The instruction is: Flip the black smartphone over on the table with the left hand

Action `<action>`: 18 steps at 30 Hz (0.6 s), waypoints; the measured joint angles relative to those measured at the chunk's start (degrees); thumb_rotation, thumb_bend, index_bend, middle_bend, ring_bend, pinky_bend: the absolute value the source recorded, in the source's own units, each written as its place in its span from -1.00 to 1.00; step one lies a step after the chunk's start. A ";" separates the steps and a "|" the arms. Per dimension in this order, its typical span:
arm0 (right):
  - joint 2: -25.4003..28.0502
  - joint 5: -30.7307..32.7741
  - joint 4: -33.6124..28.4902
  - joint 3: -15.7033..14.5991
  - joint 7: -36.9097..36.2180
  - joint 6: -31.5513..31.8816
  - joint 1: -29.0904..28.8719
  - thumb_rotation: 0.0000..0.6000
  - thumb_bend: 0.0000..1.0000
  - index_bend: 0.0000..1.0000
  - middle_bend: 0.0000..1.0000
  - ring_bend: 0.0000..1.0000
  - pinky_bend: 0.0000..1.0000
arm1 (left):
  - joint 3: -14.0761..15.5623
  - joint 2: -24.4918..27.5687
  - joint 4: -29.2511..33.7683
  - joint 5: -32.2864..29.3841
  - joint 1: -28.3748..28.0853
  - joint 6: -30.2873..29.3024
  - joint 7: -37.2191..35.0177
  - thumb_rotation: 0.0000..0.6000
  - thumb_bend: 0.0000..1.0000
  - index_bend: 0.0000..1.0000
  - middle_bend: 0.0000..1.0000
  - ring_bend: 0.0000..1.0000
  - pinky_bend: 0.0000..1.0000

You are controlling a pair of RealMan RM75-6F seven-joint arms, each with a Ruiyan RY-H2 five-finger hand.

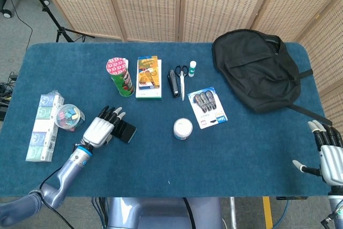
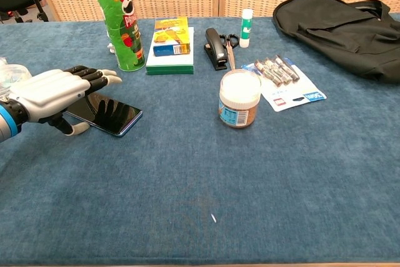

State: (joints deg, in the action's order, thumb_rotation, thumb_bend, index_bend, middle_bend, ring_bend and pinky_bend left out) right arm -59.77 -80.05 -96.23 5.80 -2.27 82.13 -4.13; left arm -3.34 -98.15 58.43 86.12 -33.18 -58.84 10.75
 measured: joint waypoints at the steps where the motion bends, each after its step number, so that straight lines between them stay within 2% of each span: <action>1: 0.01 -0.01 -0.01 0.00 -0.04 0.00 0.00 1.00 -1.00 -1.00 -1.00 -1.00 -1.00 | -0.03 -0.18 -0.24 -0.13 -0.09 0.07 -0.05 1.00 -0.27 -1.00 -1.00 -1.00 -1.00; 5: 0.06 0.01 0.01 -0.01 -0.19 -0.06 0.00 1.00 -1.00 -1.00 -1.00 -1.00 -1.00 | 0.00 -0.69 -1.03 -0.32 -0.34 0.10 -0.67 1.00 -0.16 -0.89 -1.00 -1.00 -1.00; 11: 0.11 0.06 -0.01 0.00 -0.31 -0.18 -0.05 1.00 -1.00 -1.00 -1.00 -1.00 -1.00 | 0.53 -1.07 -2.02 0.06 -0.35 -0.52 -2.03 1.00 -0.05 -0.48 -1.00 -1.00 -1.00; 18: 0.20 -0.10 -0.11 -0.05 -0.54 -0.05 0.03 1.00 -1.00 -1.00 -1.00 -1.00 -1.00 | 1.19 -1.67 -3.94 0.82 -0.12 -1.88 -4.28 1.00 0.28 -0.17 -1.00 -1.00 -1.00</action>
State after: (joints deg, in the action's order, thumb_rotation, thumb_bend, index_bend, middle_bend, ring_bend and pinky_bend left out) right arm -59.56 -80.15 -96.34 5.76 -2.81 82.09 -4.10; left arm -2.15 -99.82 54.49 86.94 -33.29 -60.72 6.47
